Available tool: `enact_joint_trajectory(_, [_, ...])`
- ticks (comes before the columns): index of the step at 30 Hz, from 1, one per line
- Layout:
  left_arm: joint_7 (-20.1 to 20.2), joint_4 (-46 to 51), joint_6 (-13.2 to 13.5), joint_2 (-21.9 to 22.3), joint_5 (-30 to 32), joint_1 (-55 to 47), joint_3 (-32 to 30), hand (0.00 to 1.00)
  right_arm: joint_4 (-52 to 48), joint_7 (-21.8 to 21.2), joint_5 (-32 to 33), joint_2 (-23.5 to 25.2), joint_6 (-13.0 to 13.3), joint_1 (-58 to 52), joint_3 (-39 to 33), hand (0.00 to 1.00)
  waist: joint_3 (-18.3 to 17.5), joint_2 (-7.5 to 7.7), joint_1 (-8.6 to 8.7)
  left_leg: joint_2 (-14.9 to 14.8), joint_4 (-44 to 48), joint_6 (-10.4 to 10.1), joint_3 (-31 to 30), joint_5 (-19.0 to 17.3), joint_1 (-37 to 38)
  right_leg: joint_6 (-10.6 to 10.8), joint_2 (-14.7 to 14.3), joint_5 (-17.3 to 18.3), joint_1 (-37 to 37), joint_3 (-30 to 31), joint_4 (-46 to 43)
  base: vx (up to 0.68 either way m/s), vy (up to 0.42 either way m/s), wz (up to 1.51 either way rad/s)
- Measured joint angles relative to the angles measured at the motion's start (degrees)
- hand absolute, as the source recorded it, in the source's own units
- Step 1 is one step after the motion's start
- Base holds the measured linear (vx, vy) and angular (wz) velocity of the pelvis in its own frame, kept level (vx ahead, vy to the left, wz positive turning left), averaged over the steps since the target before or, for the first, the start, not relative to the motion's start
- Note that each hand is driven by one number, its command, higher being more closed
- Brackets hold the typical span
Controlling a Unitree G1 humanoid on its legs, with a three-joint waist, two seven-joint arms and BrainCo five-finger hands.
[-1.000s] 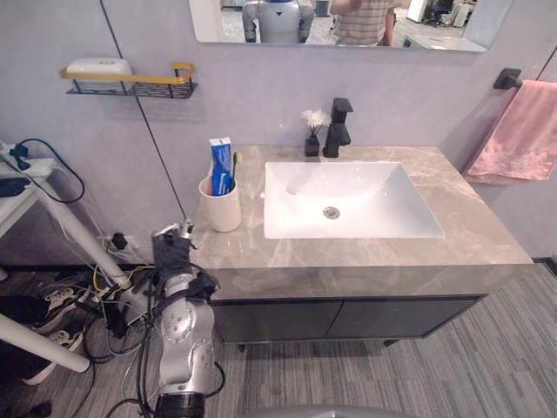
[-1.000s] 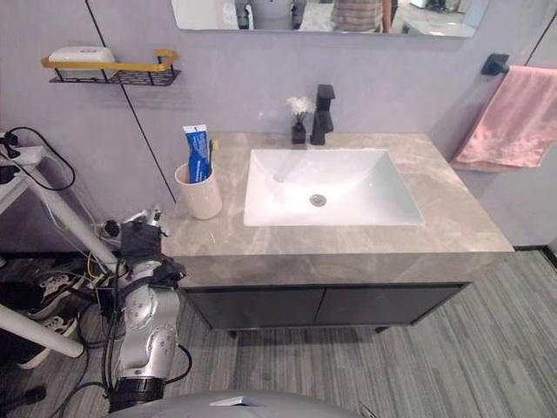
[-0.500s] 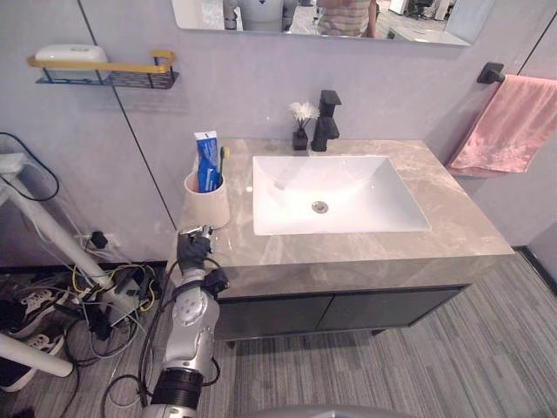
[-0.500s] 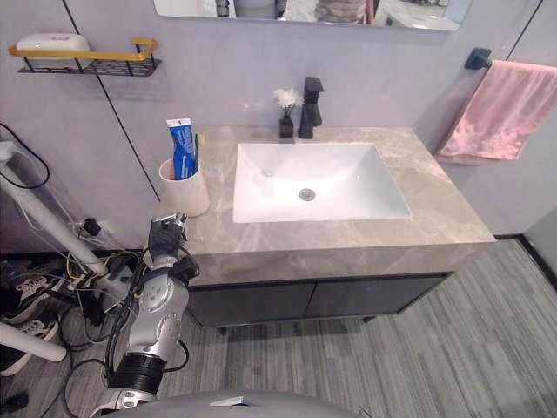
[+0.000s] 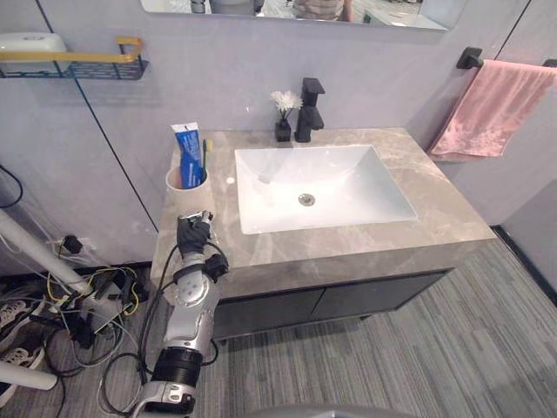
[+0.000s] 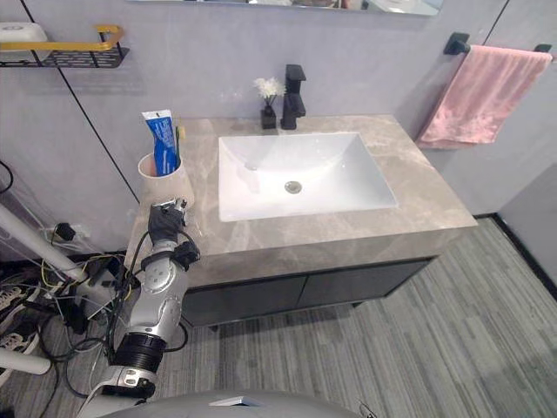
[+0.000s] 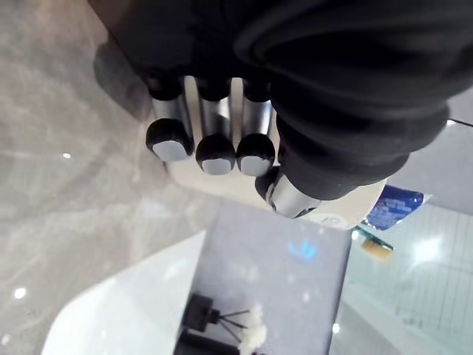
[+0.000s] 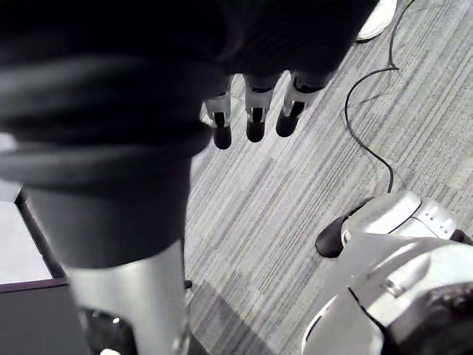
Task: Organize washtable
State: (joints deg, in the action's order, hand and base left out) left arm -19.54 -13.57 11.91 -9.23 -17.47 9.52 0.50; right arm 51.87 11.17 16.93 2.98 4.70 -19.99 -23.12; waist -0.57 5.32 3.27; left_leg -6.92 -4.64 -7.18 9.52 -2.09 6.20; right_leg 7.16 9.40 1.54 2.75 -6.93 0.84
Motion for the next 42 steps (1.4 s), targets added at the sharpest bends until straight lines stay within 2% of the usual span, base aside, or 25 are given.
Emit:
enact_joint_trajectory(9, [-0.1, -2.4, 0.0, -0.1, 0.4, 2.5, -0.4, 1.00, 0.1, 0.0, 0.0, -0.1, 0.0, 0.3, -1.5, 0.00, 0.2, -0.26, -0.01, 0.0, -0.7, -0.1, 0.2, 0.9, -0.6, -0.1, -0.2, 0.1, -1.0, 0.0, 0.0, -0.02, -0.007, -0.02])
enact_joint_trajectory(22, [-1.8, -6.9, -0.4, -4.1, 2.3, 7.7, -2.9, 1.00, 0.1, -1.2, 0.0, -0.3, 0.1, 1.7, -1.8, 0.00, 0.6, 0.70, 0.77, 0.0, -0.7, 0.0, 1.4, 0.7, -0.8, -0.5, -0.4, -0.2, -1.2, 0.8, 0.7, 0.01, 0.000, -0.03])
enact_joint_trajectory(26, [-1.9, -8.0, -0.5, -6.1, 2.4, 9.2, -2.9, 1.00, 0.1, -1.2, 0.0, -0.3, 0.1, 1.7, -1.8, 0.00, 1.1, 1.65, 0.75, 0.0, -0.7, 0.1, 2.0, 0.7, -0.7, -0.7, -0.4, -0.4, -1.5, 1.4, 0.7, -0.03, 0.002, -0.07])
enact_joint_trajectory(30, [-1.8, -9.0, -0.8, -6.9, 3.0, 10.8, -2.7, 1.00, 0.2, -1.3, 0.0, -0.3, 0.1, 1.7, -1.8, 0.00, 1.3, 1.95, 0.84, 0.0, -0.7, 0.0, 2.1, 0.7, -0.9, -0.6, -0.4, -0.4, -1.8, 1.5, 0.8, -0.01, 0.000, -0.02])
enact_joint_trajectory(39, [-1.0, -11.5, -1.1, -7.5, 4.5, 17.2, 0.8, 1.00, 0.0, -2.2, 1.3, -0.3, 0.3, 2.7, -1.8, 0.00, 1.7, 1.51, 1.04, -0.1, -0.7, -0.1, 4.0, 0.2, -0.8, -0.8, -0.7, -0.6, -2.7, 3.3, 1.0, 0.01, 0.000, -0.10])
enact_joint_trajectory(42, [-0.7, -11.7, -1.1, -7.6, 5.3, 18.2, 1.9, 1.00, 0.0, -2.2, 1.9, -0.3, 0.4, 2.7, -1.7, 0.00, 1.8, 1.48, 2.04, -0.1, -0.7, -0.1, 4.5, -0.1, -0.6, -1.0, -0.7, -0.7, -2.8, 3.8, 1.0, 0.03, 0.008, -0.08])
